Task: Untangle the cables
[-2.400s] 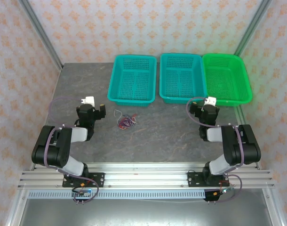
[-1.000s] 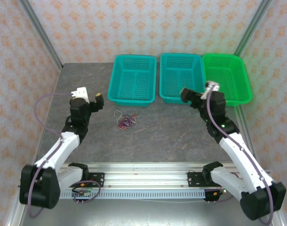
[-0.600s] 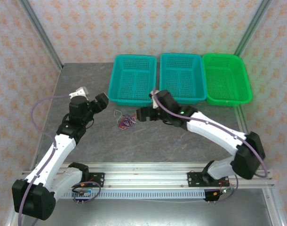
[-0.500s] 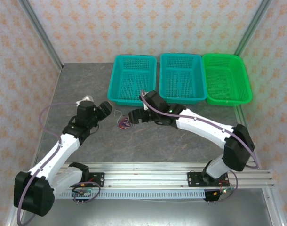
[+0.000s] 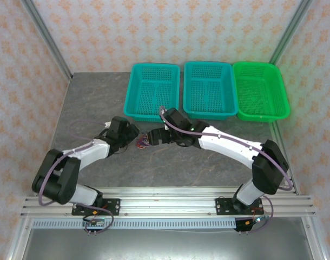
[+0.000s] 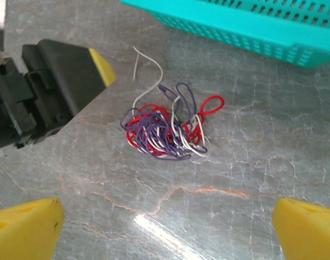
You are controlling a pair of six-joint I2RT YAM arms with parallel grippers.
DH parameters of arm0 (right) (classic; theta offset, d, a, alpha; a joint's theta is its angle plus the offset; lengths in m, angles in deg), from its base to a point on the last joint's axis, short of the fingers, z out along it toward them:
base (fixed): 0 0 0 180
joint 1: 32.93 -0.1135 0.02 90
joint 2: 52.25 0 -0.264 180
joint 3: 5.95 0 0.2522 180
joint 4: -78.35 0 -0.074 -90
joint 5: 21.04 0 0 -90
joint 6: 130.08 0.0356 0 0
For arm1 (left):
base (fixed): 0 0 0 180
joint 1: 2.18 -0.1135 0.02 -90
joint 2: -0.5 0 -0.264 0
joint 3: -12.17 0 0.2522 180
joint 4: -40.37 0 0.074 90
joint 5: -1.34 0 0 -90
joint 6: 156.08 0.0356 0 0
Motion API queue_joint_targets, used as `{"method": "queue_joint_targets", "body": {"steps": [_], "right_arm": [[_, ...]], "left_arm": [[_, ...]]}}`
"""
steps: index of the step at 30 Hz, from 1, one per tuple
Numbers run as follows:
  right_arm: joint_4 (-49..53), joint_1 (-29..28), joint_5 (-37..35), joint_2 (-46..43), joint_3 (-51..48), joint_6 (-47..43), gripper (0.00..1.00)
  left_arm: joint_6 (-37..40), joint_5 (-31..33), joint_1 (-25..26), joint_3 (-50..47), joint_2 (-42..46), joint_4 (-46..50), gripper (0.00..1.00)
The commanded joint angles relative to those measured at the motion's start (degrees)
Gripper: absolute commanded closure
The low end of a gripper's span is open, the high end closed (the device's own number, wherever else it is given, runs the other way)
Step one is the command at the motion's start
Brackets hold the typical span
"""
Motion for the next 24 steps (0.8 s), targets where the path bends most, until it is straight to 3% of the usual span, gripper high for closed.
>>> {"method": "queue_joint_targets", "body": {"steps": [1, 7, 14, 18, 24], "right_arm": [[-1.20, -0.15, -1.25, -3.31, -1.47, 0.70, 0.00], [-2.63, -0.15, -2.43, -4.76, -3.00, 0.27, 0.01], [-3.09, -0.15, -3.94, -6.11, -3.76, 0.26, 0.01], [-3.84, -0.15, -4.21, -7.13, -4.32, 0.34, 0.01], [-4.61, -0.15, -5.31, -7.56, -5.01, 0.86, 0.01]], "left_arm": [[-0.41, 4.10, 0.56, 3.67, -3.63, -5.45, 0.37], [1.66, 7.49, 0.70, 6.51, -9.14, -4.30, 0.32], [4.34, 13.86, 0.69, 11.06, -14.31, 4.97, 0.34], [4.42, 14.09, 0.70, 10.32, -14.72, 4.63, 0.51], [4.22, 13.74, 0.88, 9.41, -12.04, 5.76, 0.87]]}}
